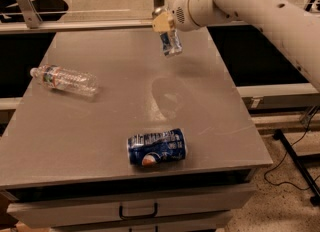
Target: Place redbull can upright
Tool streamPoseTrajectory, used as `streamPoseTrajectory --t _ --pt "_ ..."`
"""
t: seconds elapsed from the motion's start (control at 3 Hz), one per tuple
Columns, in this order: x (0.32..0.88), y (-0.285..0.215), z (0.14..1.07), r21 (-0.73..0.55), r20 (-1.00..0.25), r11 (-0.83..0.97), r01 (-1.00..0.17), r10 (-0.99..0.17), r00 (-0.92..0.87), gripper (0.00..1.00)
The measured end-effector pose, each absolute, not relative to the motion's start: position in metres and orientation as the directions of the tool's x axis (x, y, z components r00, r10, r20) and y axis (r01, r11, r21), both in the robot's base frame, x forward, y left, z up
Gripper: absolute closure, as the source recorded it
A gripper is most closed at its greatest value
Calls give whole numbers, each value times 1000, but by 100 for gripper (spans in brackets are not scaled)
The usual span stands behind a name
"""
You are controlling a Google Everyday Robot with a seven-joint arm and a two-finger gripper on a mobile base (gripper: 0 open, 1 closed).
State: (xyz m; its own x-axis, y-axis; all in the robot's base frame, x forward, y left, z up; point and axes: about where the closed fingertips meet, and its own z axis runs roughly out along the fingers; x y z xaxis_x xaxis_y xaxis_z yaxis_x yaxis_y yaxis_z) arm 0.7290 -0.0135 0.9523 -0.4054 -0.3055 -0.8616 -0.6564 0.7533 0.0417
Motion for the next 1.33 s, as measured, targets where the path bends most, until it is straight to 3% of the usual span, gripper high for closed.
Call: streamPoseTrajectory --t 0.33,0.67,1.33 --pt "744 -24 979 77 -948 719 -691 -162 -274 100" --pt "735 3 991 33 -965 663 -748 -173 -196 100" --pt "734 1 995 15 -975 611 -791 -166 -147 100"
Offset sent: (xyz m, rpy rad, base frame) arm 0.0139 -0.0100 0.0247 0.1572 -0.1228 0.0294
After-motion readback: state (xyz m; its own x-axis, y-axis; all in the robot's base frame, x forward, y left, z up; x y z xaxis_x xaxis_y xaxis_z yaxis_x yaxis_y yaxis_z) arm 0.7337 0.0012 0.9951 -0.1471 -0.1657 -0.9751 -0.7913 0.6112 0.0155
